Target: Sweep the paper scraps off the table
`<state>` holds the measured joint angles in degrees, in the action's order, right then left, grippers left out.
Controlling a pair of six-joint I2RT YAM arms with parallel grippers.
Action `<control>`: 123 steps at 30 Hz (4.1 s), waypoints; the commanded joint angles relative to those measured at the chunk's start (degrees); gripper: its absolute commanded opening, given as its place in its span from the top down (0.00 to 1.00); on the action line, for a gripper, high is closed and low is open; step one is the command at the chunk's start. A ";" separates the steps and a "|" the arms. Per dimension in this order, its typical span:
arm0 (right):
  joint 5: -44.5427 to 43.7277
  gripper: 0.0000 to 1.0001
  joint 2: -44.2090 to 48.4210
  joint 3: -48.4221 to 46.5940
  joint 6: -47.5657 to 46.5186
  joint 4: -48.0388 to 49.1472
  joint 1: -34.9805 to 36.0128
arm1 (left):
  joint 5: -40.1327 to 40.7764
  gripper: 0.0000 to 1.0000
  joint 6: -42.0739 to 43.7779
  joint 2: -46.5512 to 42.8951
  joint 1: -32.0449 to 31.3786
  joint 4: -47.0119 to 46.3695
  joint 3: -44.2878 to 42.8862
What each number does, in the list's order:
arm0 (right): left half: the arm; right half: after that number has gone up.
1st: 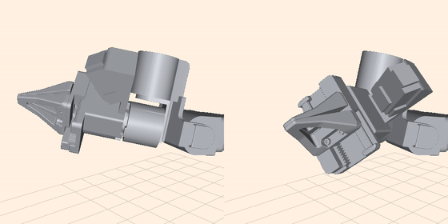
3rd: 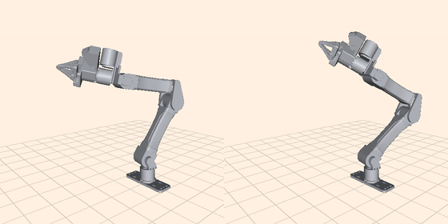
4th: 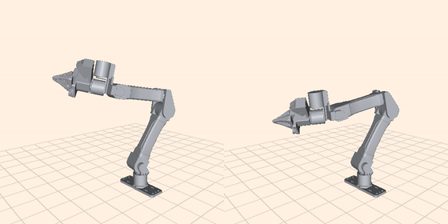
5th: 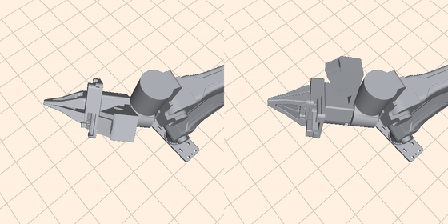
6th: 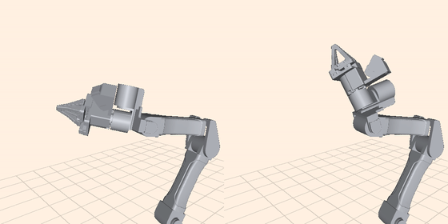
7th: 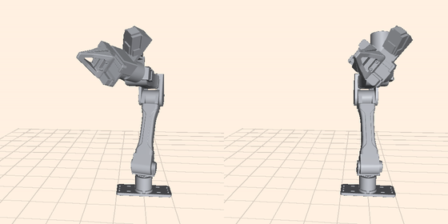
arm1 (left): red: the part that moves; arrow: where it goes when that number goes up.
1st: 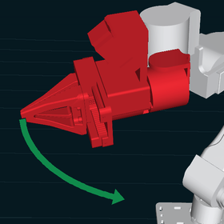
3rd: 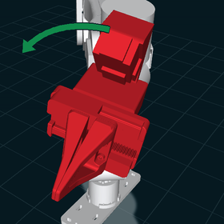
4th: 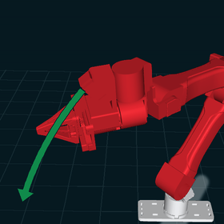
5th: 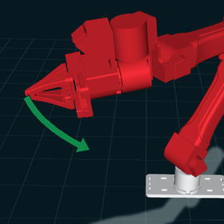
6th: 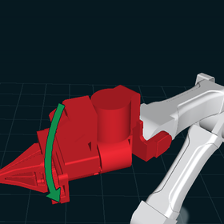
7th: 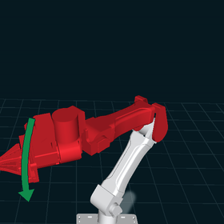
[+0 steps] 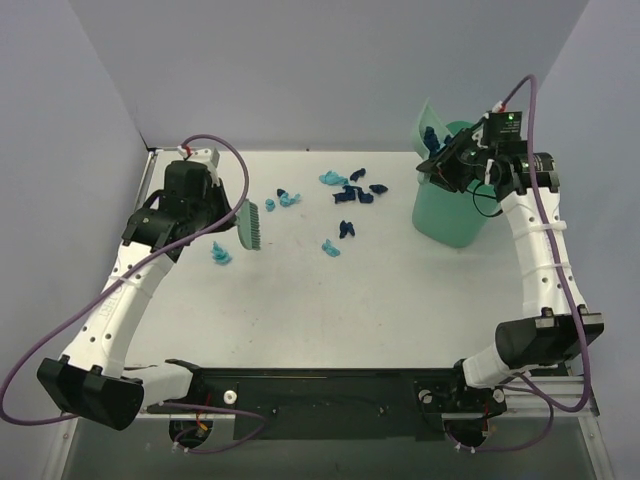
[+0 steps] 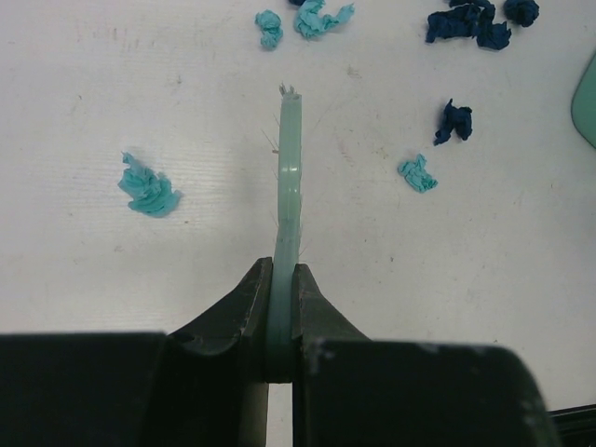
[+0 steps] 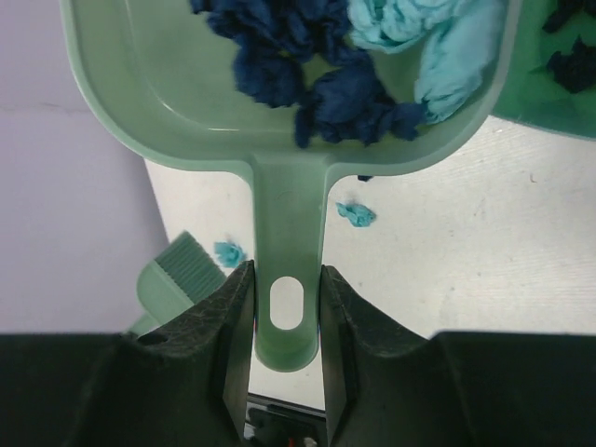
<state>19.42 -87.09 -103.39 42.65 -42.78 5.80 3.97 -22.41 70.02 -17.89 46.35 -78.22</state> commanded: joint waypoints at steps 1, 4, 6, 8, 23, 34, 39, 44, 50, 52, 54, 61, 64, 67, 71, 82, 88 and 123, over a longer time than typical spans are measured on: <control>8.61 1.00 3.94 6.52 12.60 11.75 -4.74 | -1.07 1.00 -0.88 -0.14 0.05 -3.63 0.25; 10.72 1.00 5.43 9.70 18.41 17.81 -5.63 | -1.07 1.00 -0.79 -0.06 0.05 -3.63 0.52; 11.08 1.00 6.49 11.81 22.18 21.84 -7.47 | -1.07 1.00 -0.79 -0.06 0.05 -3.55 0.52; 11.60 1.00 7.72 14.88 27.01 27.02 -8.35 | -1.33 1.00 -0.79 0.12 0.05 -3.63 0.52; 8.27 1.00 13.08 29.12 54.19 50.25 -10.46 | -1.68 1.00 -0.88 0.64 0.05 -3.99 0.17; 6.16 1.00 15.98 32.38 56.58 51.74 -10.46 | -2.56 1.00 -1.75 0.91 -0.13 -5.21 0.43; 7.64 1.00 15.81 27.57 47.72 46.05 -9.59 | -3.97 1.00 -5.17 0.91 -0.92 -8.98 1.22; 7.65 1.00 14.41 20.17 29.73 32.01 -6.16 | -5.03 1.00 -13.26 1.69 -7.24 -19.95 4.03; 4.23 1.00 12.65 9.10 12.49 16.71 0.95 | -1.69 1.00 -22.66 8.71 -15.24 -34.20 5.36; 1.42 1.00 12.82 7.34 8.08 12.57 3.49 | -0.81 1.00 -24.69 12.40 -16.91 -37.45 4.74; -1.04 1.00 13.26 6.72 4.73 9.84 6.14 | 0.25 1.00 -26.62 16.18 -18.14 -40.87 4.65; -10.71 1.00 14.58 9.08 -2.48 4.38 15.63 | 0.60 1.00 -31.64 27.88 -18.67 -48.37 4.57; -12.56 1.00 14.58 10.40 -4.07 4.11 18.18 | 1.83 1.00 -31.81 29.91 -18.59 -47.41 4.91; -13.62 1.00 14.23 11.72 -4.60 4.02 19.77 | 3.41 1.00 -30.59 29.39 -18.58 -42.32 6.40; -14.67 1.00 13.79 12.87 -5.47 4.29 21.70 | 4.21 1.00 -29.97 23.68 -16.22 -38.88 13.25; -15.38 1.00 11.33 16.12 -5.48 8.15 25.66 | 1.66 1.00 -20.41 4.35 -3.83 -25.80 26.36; -15.11 1.00 9.40 16.03 -5.74 9.30 27.42 | 0.69 1.00 -14.51 0.83 3.46 -18.24 24.87; -17.22 1.00 -11.78 21.57 -33.95 0.60 47.63 | 27.08 1.00 15.99 18.04 5.94 0.06 -4.58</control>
<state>2.76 -96.88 -81.19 13.04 -42.37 50.92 31.62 -11.38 84.49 -11.90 46.46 -79.85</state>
